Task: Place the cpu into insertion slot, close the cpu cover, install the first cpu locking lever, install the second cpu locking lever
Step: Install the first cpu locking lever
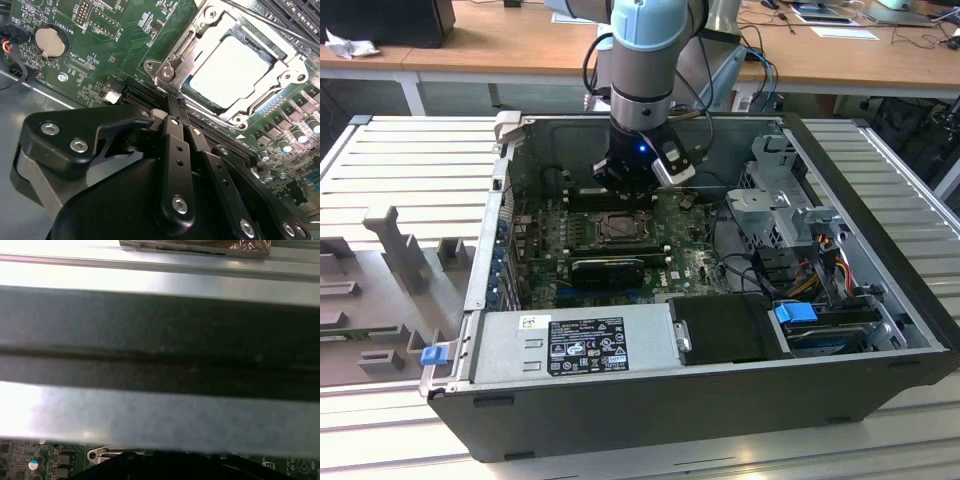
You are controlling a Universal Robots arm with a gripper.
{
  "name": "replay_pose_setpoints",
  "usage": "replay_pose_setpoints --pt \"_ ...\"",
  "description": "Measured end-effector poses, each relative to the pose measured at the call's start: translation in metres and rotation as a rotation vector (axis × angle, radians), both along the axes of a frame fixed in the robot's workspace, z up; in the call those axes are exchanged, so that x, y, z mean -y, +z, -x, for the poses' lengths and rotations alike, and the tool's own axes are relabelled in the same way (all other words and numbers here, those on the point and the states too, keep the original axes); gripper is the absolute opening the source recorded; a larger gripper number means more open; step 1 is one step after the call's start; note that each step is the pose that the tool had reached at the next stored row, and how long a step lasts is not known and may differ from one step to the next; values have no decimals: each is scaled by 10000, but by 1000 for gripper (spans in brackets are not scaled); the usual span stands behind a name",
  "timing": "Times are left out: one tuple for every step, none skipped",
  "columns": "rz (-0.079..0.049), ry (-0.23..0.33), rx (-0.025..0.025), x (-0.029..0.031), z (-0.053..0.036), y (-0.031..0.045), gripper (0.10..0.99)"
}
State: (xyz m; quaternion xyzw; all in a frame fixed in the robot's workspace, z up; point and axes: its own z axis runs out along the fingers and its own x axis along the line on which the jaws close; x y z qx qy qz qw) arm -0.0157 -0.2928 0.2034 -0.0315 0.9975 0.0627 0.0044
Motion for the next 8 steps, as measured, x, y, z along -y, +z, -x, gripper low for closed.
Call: replay_pose_setpoints --pt "1 1 -1 3 0 -2 106" --pt "0 1 0 6 0 -5 106" --pt "-2 0 0 9 0 -12 106" --pt "-2 0 -1 10 0 -21 106" --pt "1 0 -2 11 0 -26 106" --pt "4 1 -3 12 0 -32 106" --pt "6 1 -4 13 0 -34 106" --pt "3 0 -4 13 0 -34 106"
